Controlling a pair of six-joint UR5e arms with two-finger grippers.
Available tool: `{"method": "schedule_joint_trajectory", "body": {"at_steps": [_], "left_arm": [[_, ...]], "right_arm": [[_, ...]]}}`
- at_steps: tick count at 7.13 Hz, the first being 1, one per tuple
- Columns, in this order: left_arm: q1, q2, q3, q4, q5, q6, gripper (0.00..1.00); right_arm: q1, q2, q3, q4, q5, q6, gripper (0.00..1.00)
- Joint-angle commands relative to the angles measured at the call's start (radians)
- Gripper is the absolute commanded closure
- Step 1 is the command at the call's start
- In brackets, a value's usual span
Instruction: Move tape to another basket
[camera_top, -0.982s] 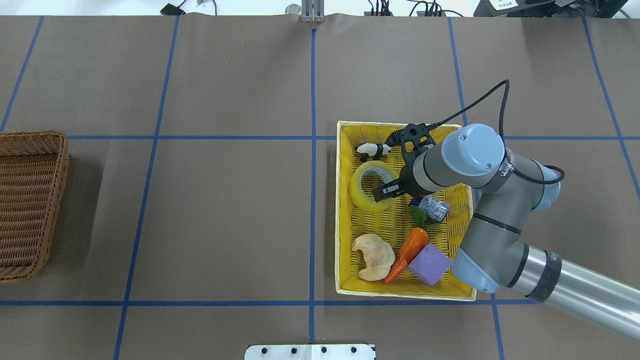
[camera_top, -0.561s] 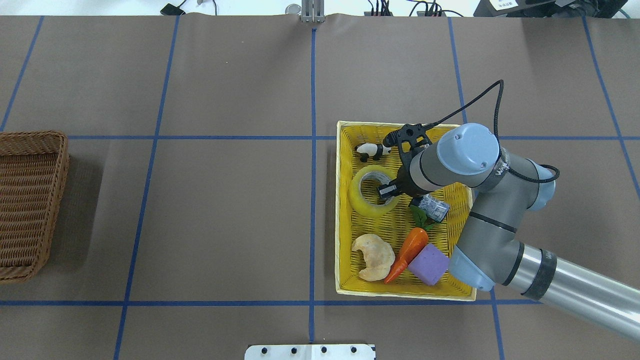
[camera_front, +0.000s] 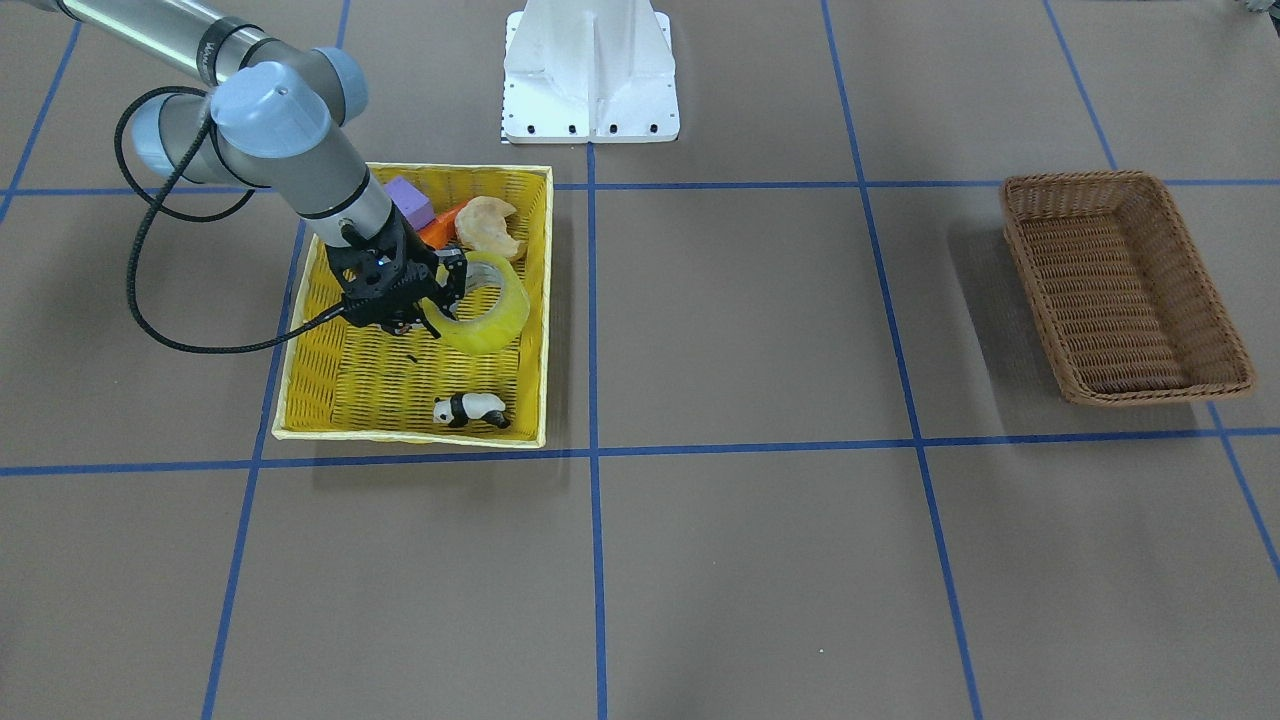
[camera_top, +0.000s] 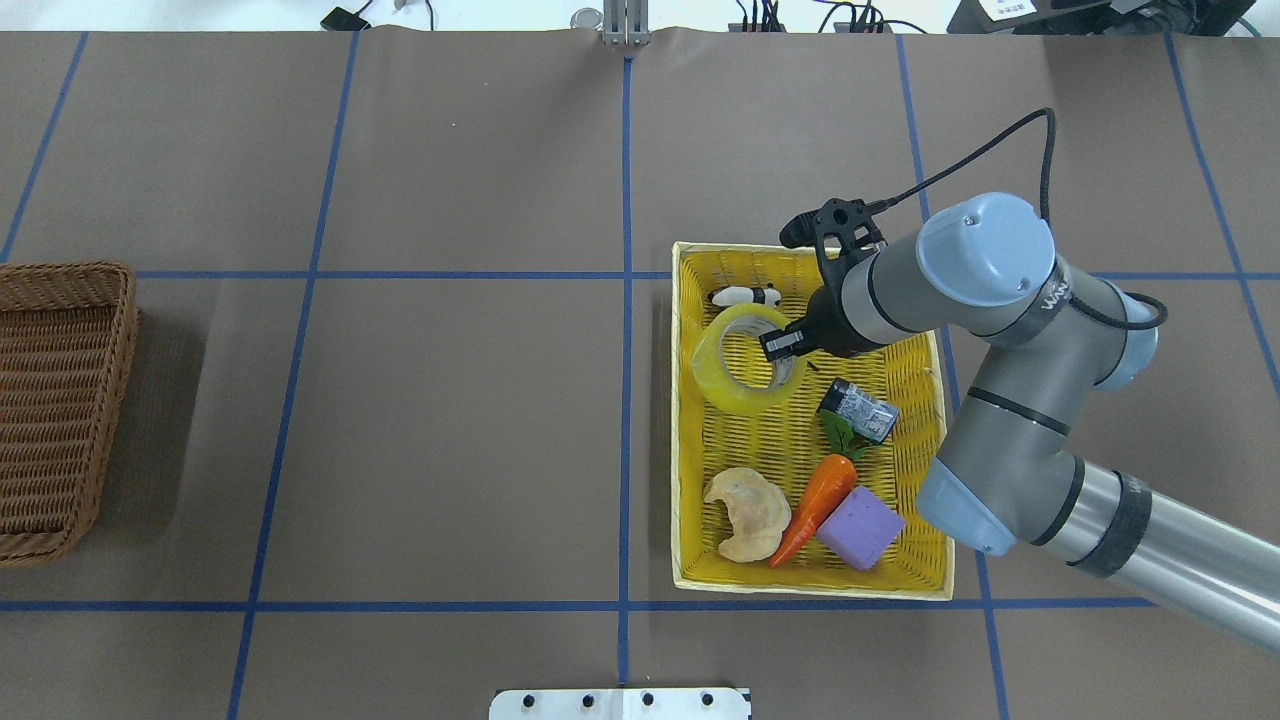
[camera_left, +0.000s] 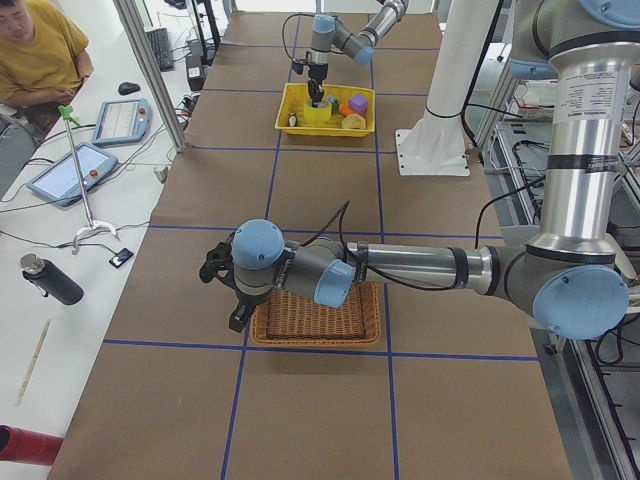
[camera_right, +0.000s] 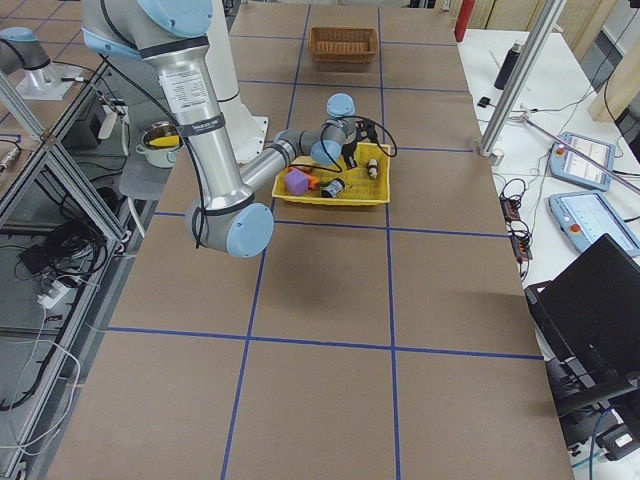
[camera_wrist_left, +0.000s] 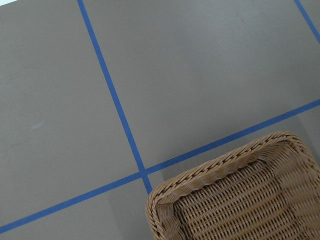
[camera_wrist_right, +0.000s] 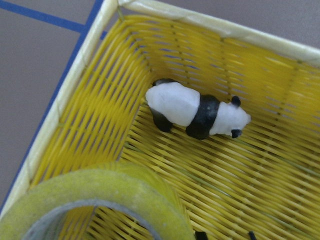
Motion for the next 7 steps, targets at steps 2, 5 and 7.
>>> {"method": "schedule_joint_trajectory", "body": {"at_steps": [2,5,7], "left_arm": [[0.001,-0.004,-0.001,-0.002,-0.001,0.008,0.01],[0.003,-0.027,-0.019,-0.153,0.008,-0.107,0.01],[0.027,-0.076,-0.021,-0.209,0.010,-0.133,0.01]], "right_arm": [[0.095,0.032,0.043,0.002,0.017,0.005,1.00],[0.100,0.094,0.046,0.002,-0.037,0.016,1.00],[0.085,0.136,0.046,-0.001,-0.072,0.043,1.00]]}}
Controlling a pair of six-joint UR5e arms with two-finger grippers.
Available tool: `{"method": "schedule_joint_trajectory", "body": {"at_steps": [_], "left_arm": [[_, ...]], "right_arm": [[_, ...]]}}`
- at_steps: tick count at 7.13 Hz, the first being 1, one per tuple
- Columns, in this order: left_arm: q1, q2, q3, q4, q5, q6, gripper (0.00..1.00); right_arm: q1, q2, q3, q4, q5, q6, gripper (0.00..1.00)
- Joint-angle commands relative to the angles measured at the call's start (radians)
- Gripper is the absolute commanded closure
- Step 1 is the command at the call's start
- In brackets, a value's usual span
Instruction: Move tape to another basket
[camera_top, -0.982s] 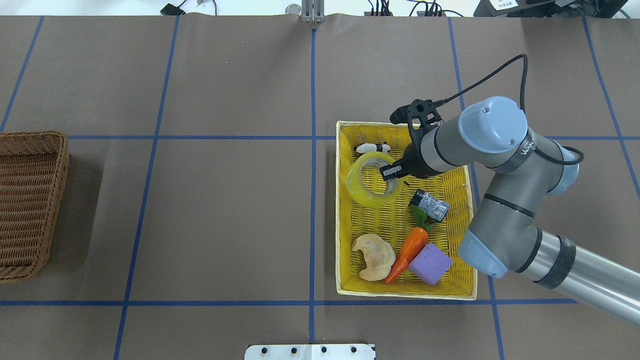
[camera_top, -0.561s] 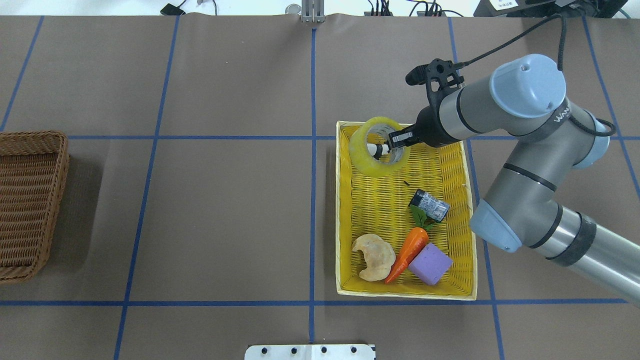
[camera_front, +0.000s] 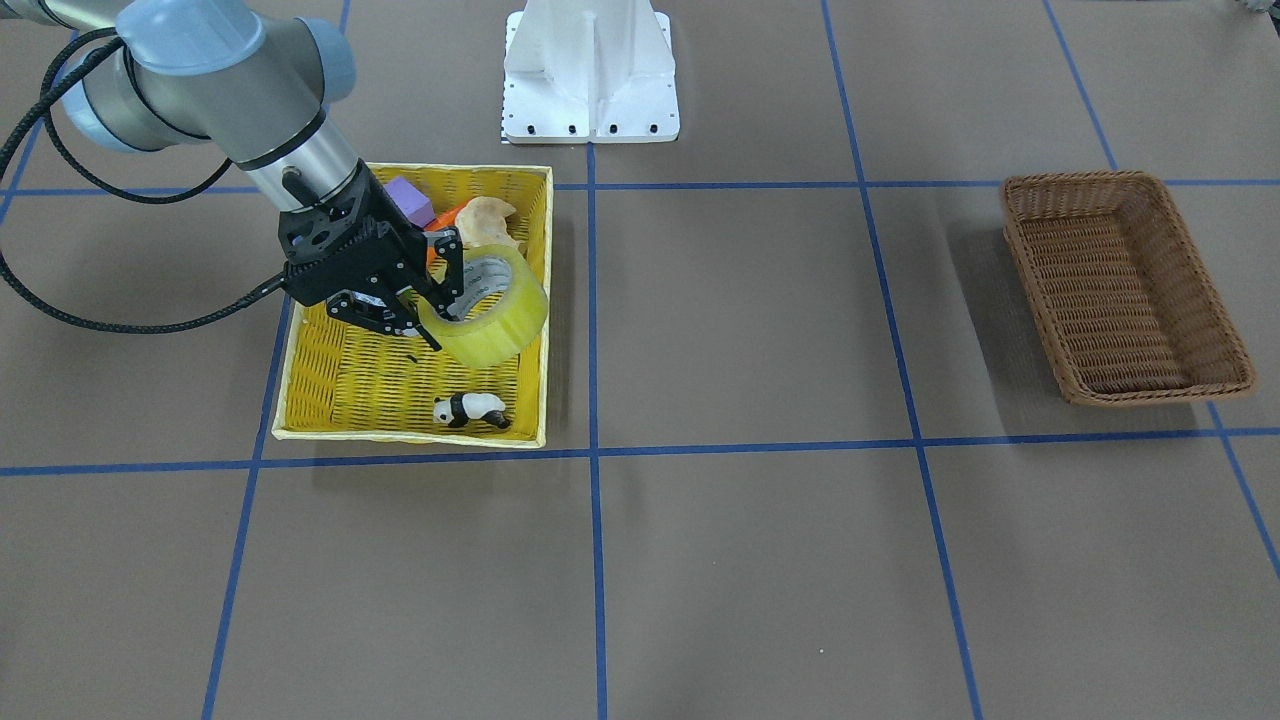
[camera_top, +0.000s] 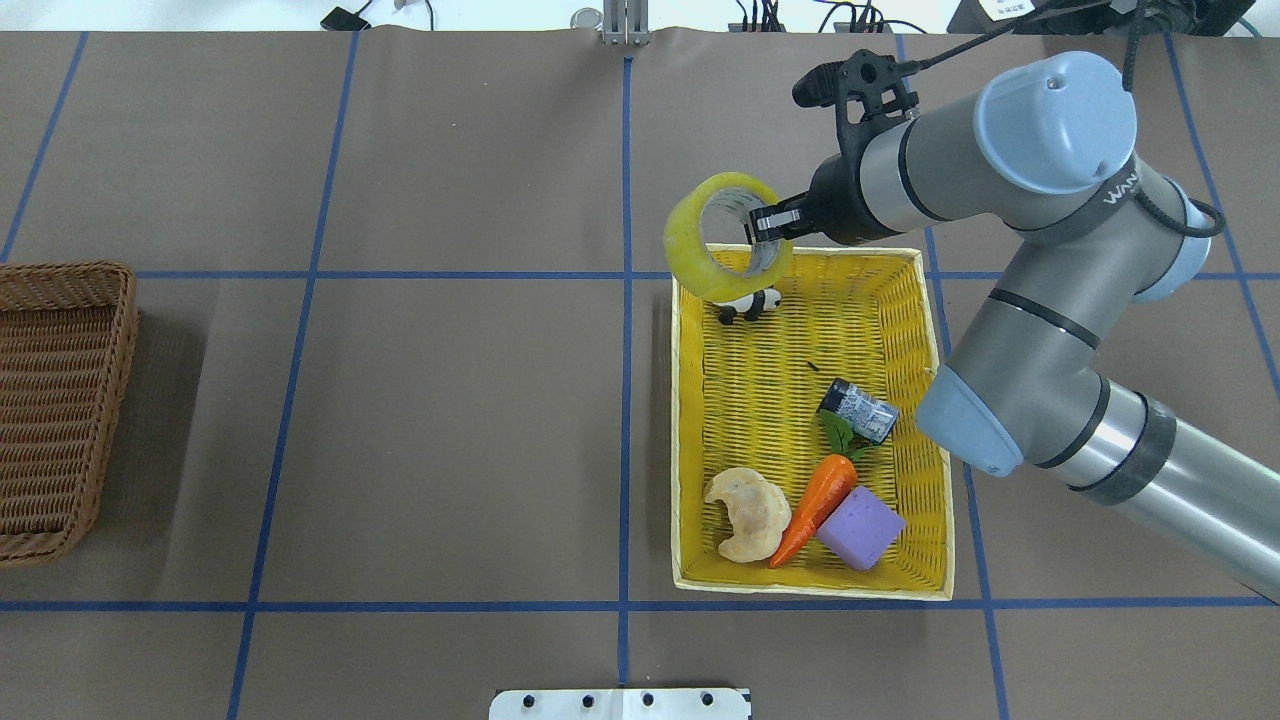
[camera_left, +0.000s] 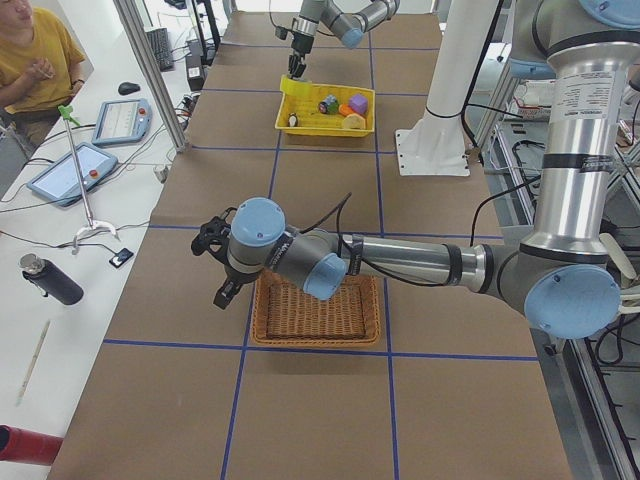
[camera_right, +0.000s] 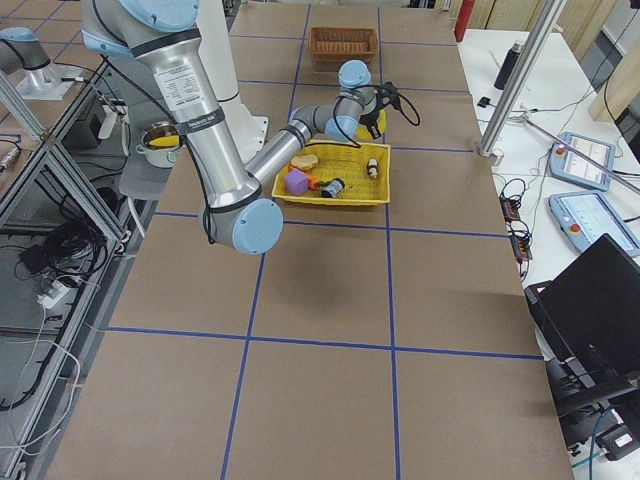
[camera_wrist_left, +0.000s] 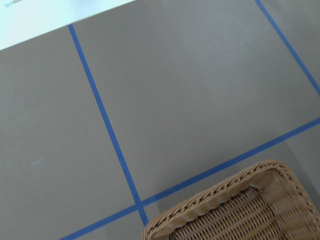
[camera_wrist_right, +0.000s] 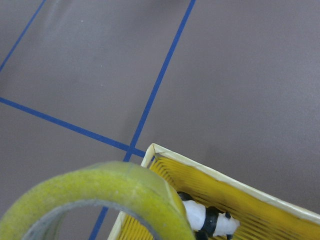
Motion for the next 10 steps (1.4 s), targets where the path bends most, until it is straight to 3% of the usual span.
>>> {"method": "schedule_joint_trajectory", "body": {"at_steps": [1,3,5,7,8,10], "left_arm": [[0.034,-0.060,-0.006,-0.031,0.003,-0.079,0.01],[0.059,-0.122,-0.058,-0.059,0.020,-0.175,0.00],[0.198,-0.130,-0.168,-0.062,0.012,-0.298,0.00],[0.342,-0.207,-0.204,-0.066,0.011,-0.454,0.00],[0.381,-0.244,-0.204,-0.069,0.011,-0.520,0.00],[0.448,-0.297,-0.209,-0.071,0.011,-0.585,0.00]], "right_arm": [[-0.031,0.042,0.000,-0.002,-0.066,0.021,1.00],[-0.074,0.073,0.000,-0.002,-0.150,0.029,1.00],[-0.135,0.118,-0.002,-0.002,-0.263,0.044,1.00],[-0.192,0.167,-0.011,-0.005,-0.362,0.069,1.00],[-0.197,0.202,-0.038,-0.006,-0.399,0.085,1.00],[-0.197,0.346,-0.216,-0.003,-0.452,0.087,1.00]]}}
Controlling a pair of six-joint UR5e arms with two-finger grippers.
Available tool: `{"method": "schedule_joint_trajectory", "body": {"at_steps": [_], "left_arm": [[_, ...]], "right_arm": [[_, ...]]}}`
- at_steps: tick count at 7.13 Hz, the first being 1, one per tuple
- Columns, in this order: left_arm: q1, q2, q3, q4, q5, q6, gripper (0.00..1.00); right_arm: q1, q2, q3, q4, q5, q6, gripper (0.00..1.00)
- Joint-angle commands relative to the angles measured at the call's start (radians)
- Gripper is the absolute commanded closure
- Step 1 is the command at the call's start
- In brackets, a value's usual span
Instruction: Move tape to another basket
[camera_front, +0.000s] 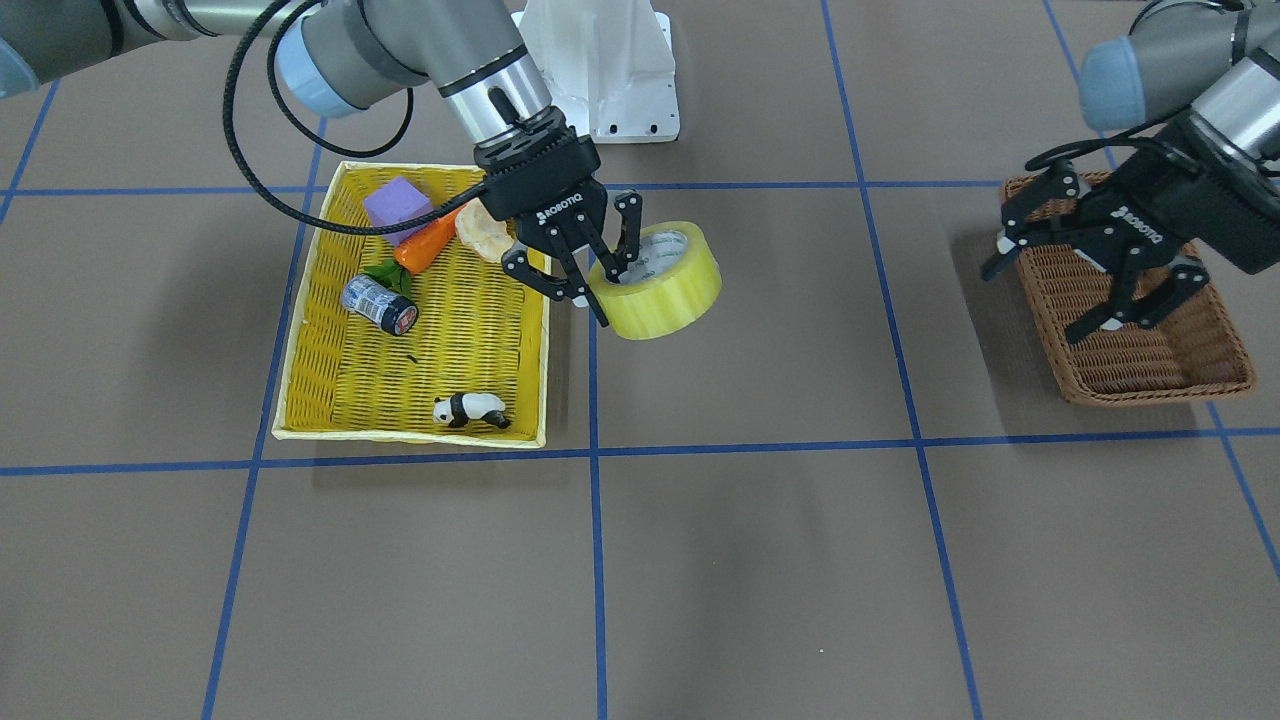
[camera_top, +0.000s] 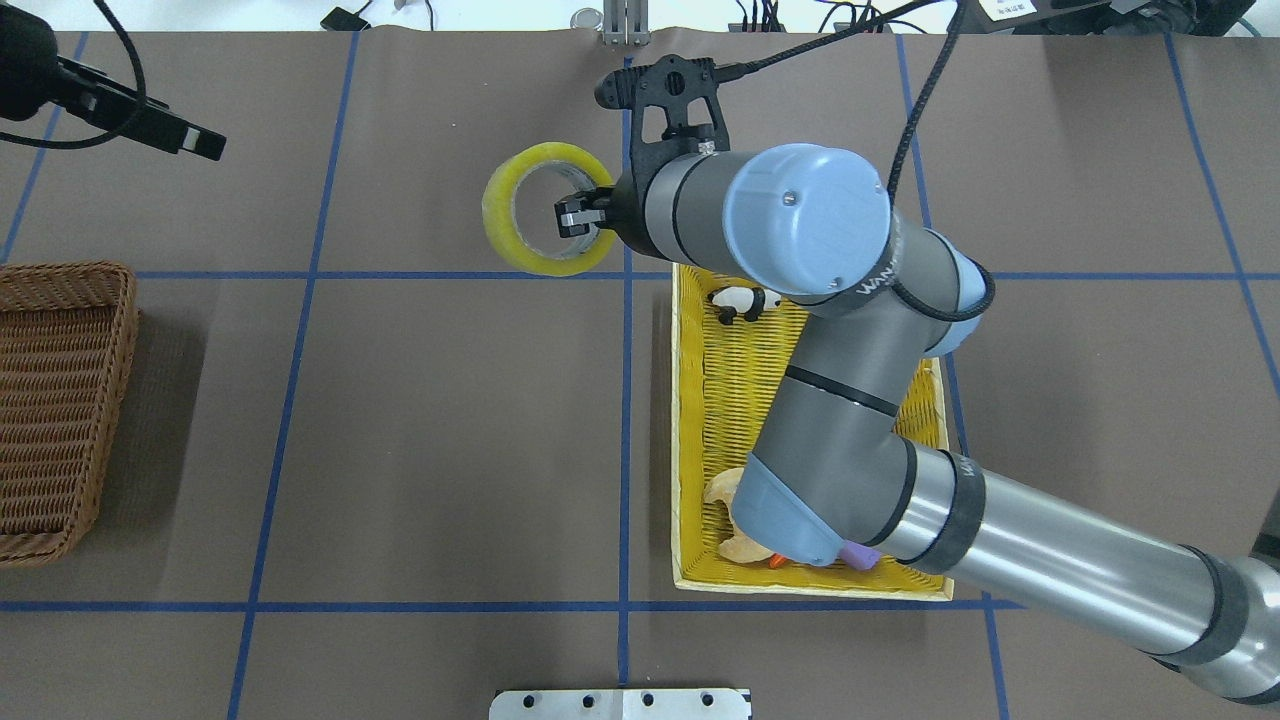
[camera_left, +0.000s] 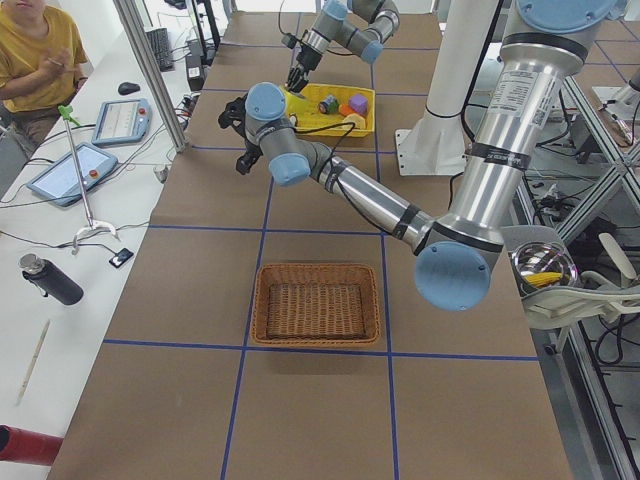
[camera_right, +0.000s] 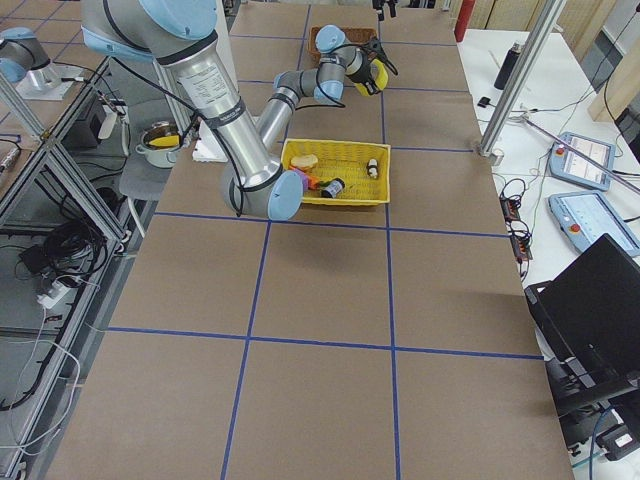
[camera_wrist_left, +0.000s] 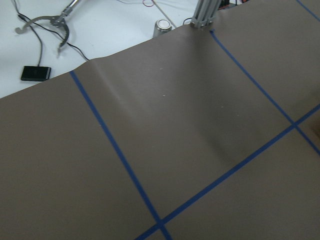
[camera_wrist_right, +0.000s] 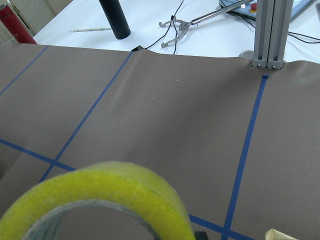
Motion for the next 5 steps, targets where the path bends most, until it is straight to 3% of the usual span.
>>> {"method": "schedule_joint_trajectory", "body": {"at_steps": [1,3,5], "left_arm": [[0.062,-0.050,-0.005,-0.003,0.000,-0.055,0.00],[0.096,-0.058,0.000,-0.051,-0.091,-0.053,0.00],[0.099,-0.078,-0.003,-0.063,-0.144,-0.055,0.00]], "right_arm": [[-0.001,0.107,-0.129,0.003,-0.043,0.004,1.00],[-0.001,0.116,-0.212,0.140,-0.047,0.004,1.00],[-0.001,0.147,-0.249,0.179,-0.051,0.003,1.00]]}}
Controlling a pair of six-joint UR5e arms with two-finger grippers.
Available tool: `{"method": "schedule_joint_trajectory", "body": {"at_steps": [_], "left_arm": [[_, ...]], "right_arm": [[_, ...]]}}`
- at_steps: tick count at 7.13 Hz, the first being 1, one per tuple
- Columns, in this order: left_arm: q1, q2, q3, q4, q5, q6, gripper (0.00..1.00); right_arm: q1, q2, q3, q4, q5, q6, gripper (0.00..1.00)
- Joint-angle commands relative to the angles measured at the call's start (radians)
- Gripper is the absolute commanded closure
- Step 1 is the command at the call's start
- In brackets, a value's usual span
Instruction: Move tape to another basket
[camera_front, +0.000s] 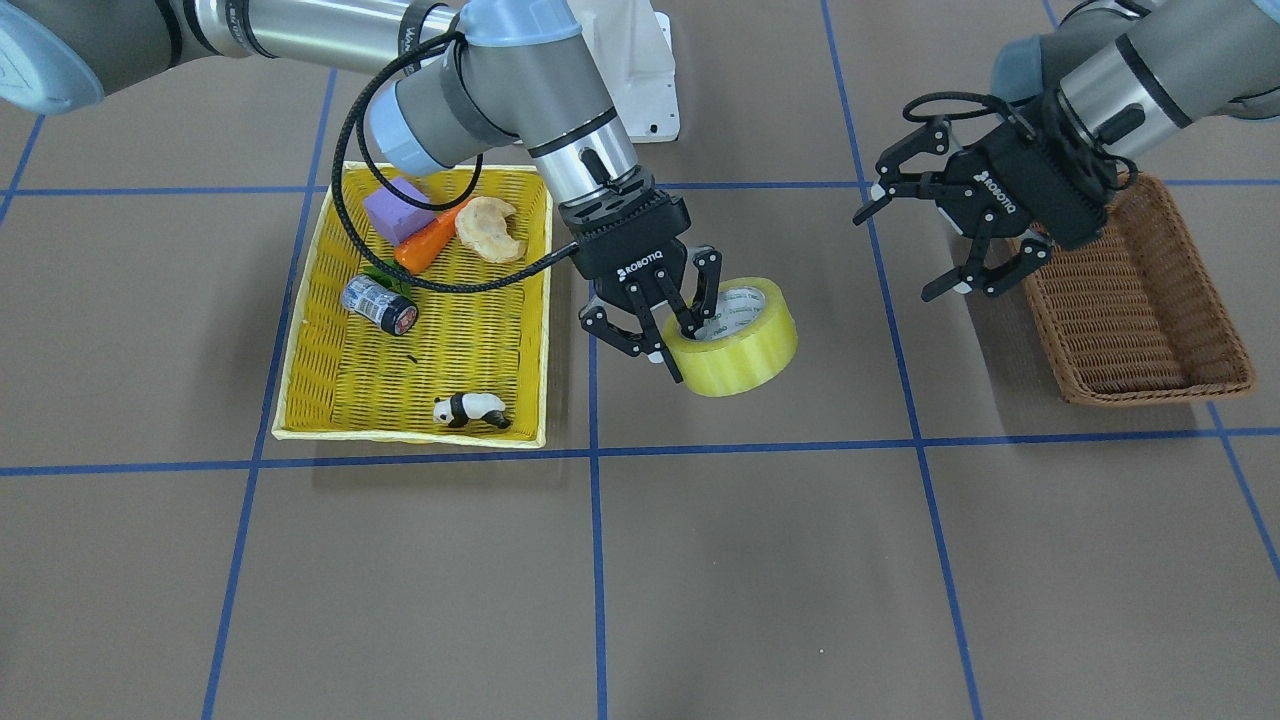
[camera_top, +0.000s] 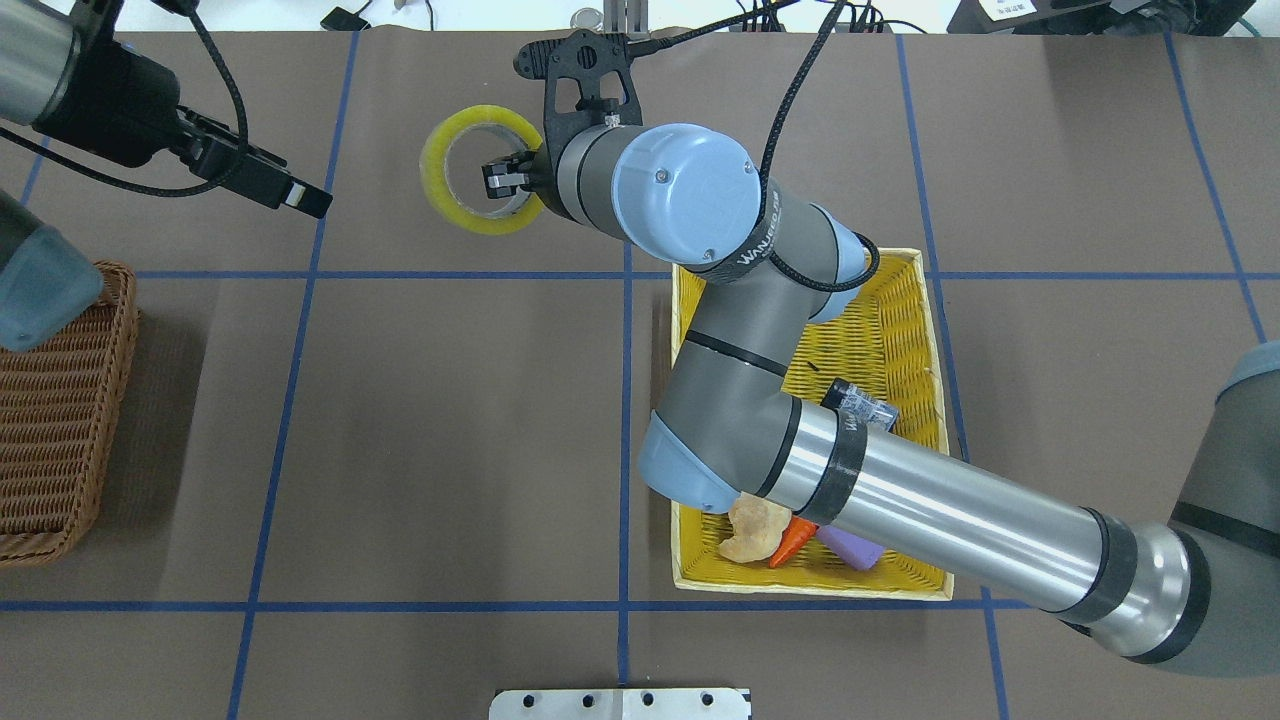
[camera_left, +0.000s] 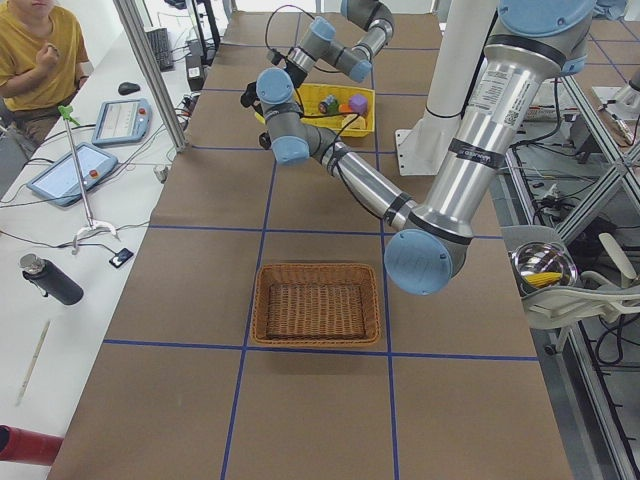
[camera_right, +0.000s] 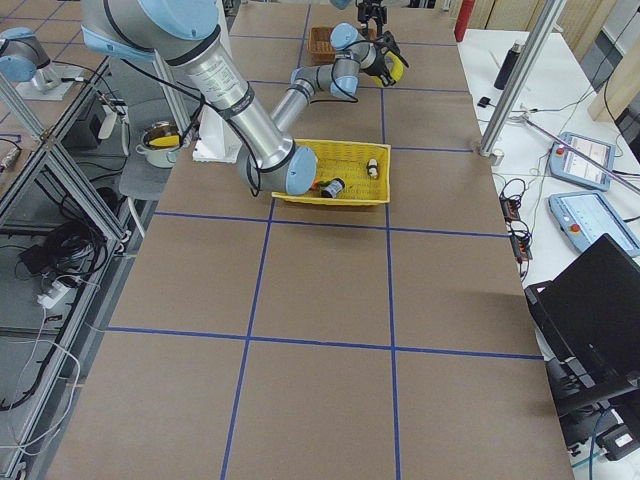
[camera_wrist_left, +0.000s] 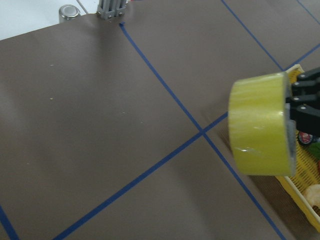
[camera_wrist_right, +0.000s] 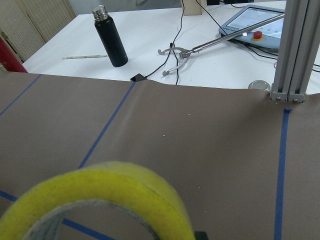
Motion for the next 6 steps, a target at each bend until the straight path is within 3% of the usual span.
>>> {"method": "schedule_joint_trajectory", "body": {"at_steps": [1,6], "left_arm": [[0.005,-0.024,0.004,-0.011,-0.038,-0.007,0.00],[0.005,-0.041,0.013,-0.012,-0.038,-0.055,0.01]], "right_arm": [[-0.009,0.031,-0.018,0.024,-0.001,0.000,1.00],[-0.089,0.003,0.023,0.073,-0.031,0.000,1.00]]}}
